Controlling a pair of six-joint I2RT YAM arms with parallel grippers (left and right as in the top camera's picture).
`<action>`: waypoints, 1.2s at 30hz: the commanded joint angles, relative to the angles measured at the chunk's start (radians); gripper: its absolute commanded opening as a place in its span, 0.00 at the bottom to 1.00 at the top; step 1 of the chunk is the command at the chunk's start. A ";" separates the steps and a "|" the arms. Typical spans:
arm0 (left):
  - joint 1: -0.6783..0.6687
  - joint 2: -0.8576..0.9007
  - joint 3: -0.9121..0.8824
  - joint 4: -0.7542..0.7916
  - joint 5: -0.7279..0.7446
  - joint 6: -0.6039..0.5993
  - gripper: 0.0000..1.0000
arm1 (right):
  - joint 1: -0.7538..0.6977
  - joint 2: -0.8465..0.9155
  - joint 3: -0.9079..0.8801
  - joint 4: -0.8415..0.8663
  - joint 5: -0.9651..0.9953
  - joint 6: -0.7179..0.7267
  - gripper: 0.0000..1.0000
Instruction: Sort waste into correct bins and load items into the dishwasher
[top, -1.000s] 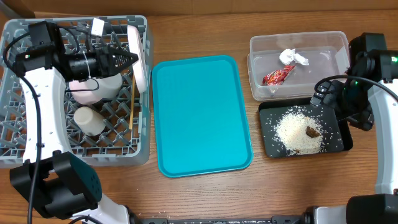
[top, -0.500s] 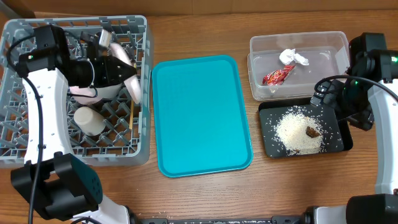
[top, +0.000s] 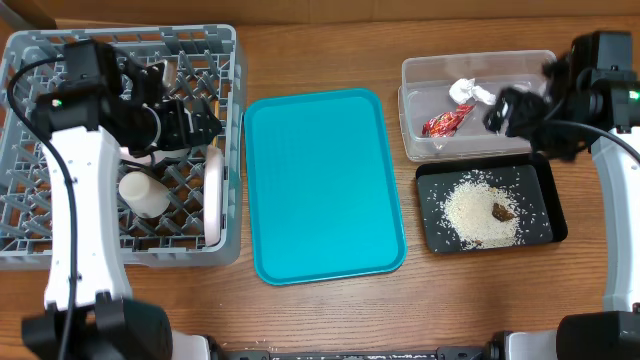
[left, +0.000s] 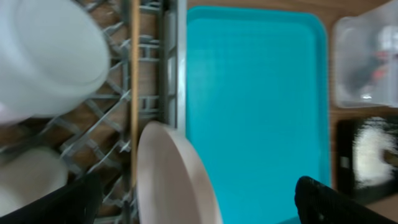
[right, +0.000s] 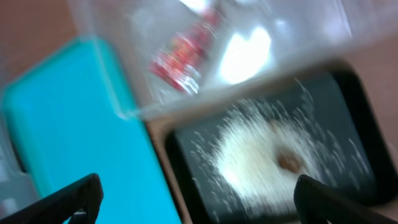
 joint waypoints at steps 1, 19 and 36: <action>-0.067 -0.055 0.001 -0.053 -0.298 -0.135 1.00 | 0.000 -0.011 0.011 0.072 -0.105 -0.092 1.00; -0.076 -0.565 -0.285 -0.101 -0.251 -0.116 1.00 | 0.000 -0.391 -0.242 0.043 0.101 0.002 1.00; -0.075 -1.063 -0.609 0.001 -0.250 -0.162 1.00 | 0.000 -0.887 -0.658 0.204 0.102 0.032 1.00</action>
